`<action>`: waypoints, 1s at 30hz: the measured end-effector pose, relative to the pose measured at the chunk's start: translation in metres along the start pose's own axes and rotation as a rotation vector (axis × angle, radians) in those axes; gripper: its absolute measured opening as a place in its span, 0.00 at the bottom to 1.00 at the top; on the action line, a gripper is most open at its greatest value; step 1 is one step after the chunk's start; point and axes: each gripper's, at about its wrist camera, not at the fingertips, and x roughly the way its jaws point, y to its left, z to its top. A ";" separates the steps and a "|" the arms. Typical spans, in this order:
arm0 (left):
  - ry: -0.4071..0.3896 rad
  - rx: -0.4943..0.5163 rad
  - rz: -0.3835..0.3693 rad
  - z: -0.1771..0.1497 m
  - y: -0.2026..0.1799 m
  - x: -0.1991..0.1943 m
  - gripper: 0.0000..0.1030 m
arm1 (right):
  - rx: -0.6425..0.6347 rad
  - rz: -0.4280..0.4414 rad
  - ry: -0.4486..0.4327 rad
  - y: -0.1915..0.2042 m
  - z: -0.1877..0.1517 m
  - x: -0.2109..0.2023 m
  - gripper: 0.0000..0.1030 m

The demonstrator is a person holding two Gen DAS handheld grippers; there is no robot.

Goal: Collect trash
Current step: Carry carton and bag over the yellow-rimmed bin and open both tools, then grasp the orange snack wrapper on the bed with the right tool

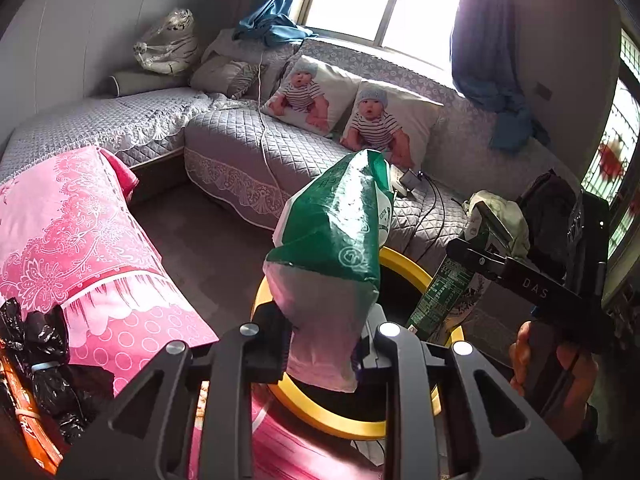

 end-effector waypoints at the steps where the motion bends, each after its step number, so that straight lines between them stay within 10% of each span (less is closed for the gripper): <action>1: -0.003 -0.005 0.010 0.000 0.001 0.001 0.26 | 0.007 -0.012 -0.001 -0.001 0.001 -0.002 0.65; 5: -0.047 -0.059 0.037 0.001 0.009 -0.005 0.79 | 0.042 -0.053 -0.051 -0.010 0.003 -0.017 0.80; 8: -0.067 -0.091 0.060 0.001 0.016 -0.014 0.86 | 0.050 -0.062 -0.079 -0.013 0.003 -0.029 0.80; 30: -0.544 -0.222 0.361 -0.041 0.094 -0.280 0.92 | -0.325 0.278 0.004 0.168 -0.042 -0.046 0.81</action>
